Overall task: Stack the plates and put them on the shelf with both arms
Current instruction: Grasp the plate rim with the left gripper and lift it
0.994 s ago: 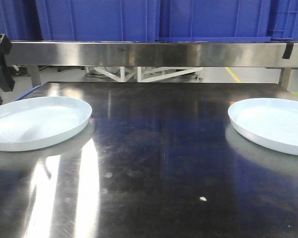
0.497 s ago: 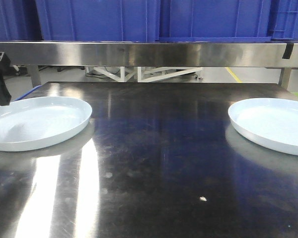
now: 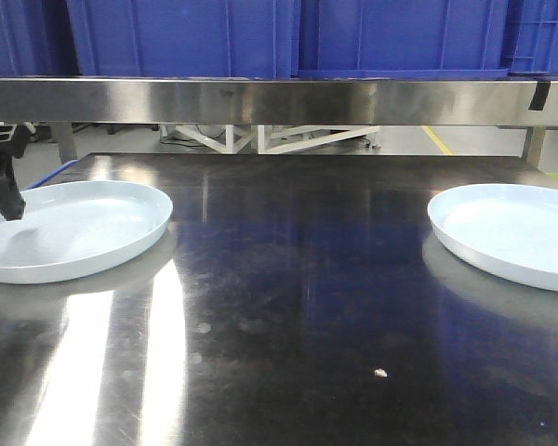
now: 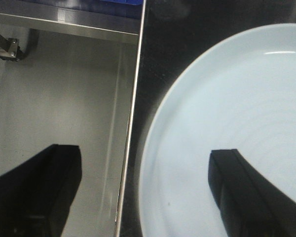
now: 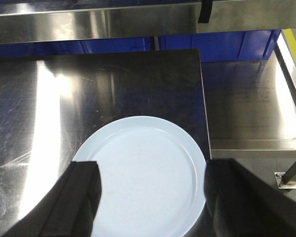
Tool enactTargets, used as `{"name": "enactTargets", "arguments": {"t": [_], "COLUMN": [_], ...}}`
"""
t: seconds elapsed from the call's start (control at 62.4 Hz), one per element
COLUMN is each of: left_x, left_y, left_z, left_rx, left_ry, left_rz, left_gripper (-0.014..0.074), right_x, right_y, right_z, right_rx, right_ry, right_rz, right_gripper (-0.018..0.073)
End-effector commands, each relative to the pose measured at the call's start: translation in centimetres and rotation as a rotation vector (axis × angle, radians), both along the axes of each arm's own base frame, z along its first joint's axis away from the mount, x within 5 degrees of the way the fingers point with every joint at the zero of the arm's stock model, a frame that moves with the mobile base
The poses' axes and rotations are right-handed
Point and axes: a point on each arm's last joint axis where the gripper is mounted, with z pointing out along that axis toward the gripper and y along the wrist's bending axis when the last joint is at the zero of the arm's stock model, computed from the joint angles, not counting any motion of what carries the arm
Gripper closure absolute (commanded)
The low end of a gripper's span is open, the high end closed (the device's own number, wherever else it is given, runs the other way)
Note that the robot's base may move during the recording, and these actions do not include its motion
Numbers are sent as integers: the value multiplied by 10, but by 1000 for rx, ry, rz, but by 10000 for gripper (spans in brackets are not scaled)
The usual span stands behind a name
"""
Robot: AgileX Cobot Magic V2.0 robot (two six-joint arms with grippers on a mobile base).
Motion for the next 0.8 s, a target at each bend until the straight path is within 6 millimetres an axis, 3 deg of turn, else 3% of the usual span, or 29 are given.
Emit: {"name": "enactTargets", "arguments": {"t": [0.0,0.433,0.561,0.673,0.785], "left_x": [8,10,10,11,11], "left_y": [1,1,1,1,1], "left_z": [19,9,10,10,13], "left_rx": [-18,-16,-16,-14,-13], "left_ry": [-100,-69,-74,-78,-91], "left_rz": [24,24,24,24,23], "left_gripper": [14,34,219,510,493], "right_x": [2,2,2,2,2], "right_y": [-1,-1,-1,-1,-1], "right_z": [18,18,18,19,19], "right_rx": [-4,-4,-4,-4,-4], "right_ry": [-106,-106,-108,-111,-111], "right_rz": [-5,-5,-5,-5,-5], "right_gripper": [7,10,10,10,10]}}
